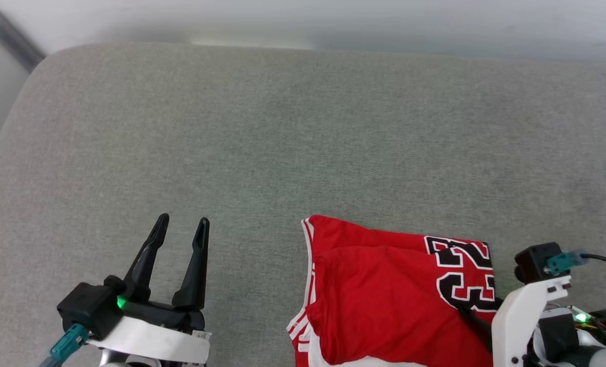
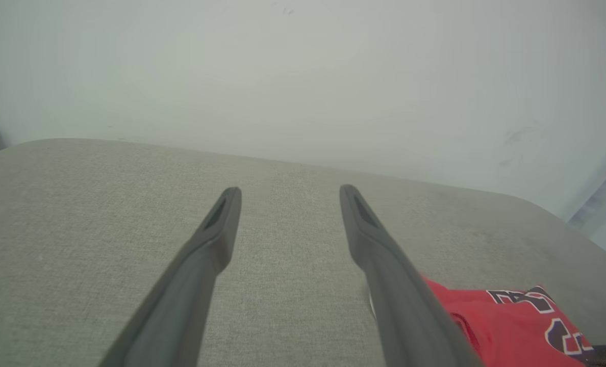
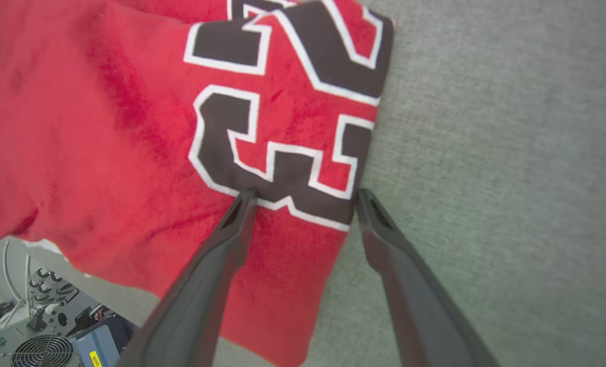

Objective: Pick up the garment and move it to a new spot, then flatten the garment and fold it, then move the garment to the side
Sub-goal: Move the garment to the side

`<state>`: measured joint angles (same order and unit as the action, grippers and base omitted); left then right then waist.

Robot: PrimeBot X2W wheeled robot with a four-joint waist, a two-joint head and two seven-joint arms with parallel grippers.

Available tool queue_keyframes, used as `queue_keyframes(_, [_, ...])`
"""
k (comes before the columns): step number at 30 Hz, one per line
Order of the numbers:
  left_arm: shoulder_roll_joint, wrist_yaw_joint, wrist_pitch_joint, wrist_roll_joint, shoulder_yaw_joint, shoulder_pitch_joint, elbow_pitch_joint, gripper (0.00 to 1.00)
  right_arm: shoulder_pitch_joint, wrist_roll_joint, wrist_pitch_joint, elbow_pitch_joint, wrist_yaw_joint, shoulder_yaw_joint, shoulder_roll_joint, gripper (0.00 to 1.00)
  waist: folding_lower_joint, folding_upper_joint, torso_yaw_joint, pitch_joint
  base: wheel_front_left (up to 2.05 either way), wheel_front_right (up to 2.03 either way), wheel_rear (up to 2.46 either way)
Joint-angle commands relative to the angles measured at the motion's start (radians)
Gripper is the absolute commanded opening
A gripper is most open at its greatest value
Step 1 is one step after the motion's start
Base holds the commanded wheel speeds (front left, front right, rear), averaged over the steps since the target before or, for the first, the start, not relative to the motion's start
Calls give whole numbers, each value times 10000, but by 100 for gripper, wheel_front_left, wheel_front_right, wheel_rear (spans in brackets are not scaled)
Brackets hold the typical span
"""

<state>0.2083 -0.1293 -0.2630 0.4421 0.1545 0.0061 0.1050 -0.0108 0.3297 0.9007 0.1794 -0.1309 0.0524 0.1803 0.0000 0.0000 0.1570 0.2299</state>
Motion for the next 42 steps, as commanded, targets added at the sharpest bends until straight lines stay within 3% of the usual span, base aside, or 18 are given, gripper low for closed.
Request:
queue_keyframes(1, [-1, -13, -22, 21, 26, -171, -20, 100, 228, -198, 56, -231, 4, 109, -22, 100, 0, 0, 227, 217, 0, 0, 0])
queue_keyframes(8, [-26, -13, -22, 41, 214, -374, -147, 100, 386, -645, -80, -1597, -11, 1026, -53, 100, 0, 0, 496, 350, 0, 0, 0])
queue_keyframes(9, [-32, -14, -22, 44, 223, -373, -168, 100, 388, -719, -118, -1778, -13, 1160, -44, 72, 0, 0, 512, 335, 0, 0, 0])
queue_keyframes(10, [-39, -14, -22, 45, 218, -378, -191, 100, 396, -760, -151, -1938, -18, 1283, -43, 16, 0, 0, 520, 313, 0, 0, 0])
queue_keyframes(11, [-38, -14, -22, 44, 211, -371, -215, 100, 378, -792, -202, -2053, -19, 1357, -61, 0, 0, 0, 518, 277, 0, 0, 0])
queue_keyframes(15, [6, -14, -22, 14, 188, -258, -280, 100, 446, -899, -415, -2226, -10, 1526, 79, 0, 0, 0, 448, 134, 0, 0, 0])
queue_keyframes(21, [109, -14, -22, -197, 368, -110, -317, 100, 1180, -1680, -955, -1871, 12, 2170, 908, 0, 0, 0, 54, -204, 0, 0, 0])
queue_keyframes(26, [51, -14, -22, -299, 709, -174, -231, 100, 2020, -2411, -885, -1191, 10, 3332, 2236, 0, 0, 0, -617, -229, 0, 0, 0])
queue_keyframes(32, [194, -14, -22, -391, 1241, -717, 12, 100, 3307, -2717, -568, -477, 8, 4253, 4399, 0, 0, 0, -1684, 470, 0, 0, 0])
queue_keyframes(39, [760, -13, -22, -851, 2277, -1659, 353, 100, 4457, -2725, -1028, -561, 5, 4360, 6755, 0, 0, 0, -2997, 1711, 0, 0, 0])
queue_keyframes(42, [1045, -13, -22, -1009, 2869, -2115, 425, 100, 4696, -2586, -1512, -1125, 7, 3925, 7182, 0, 0, 0, -3427, 2136, 0, 0, 0])
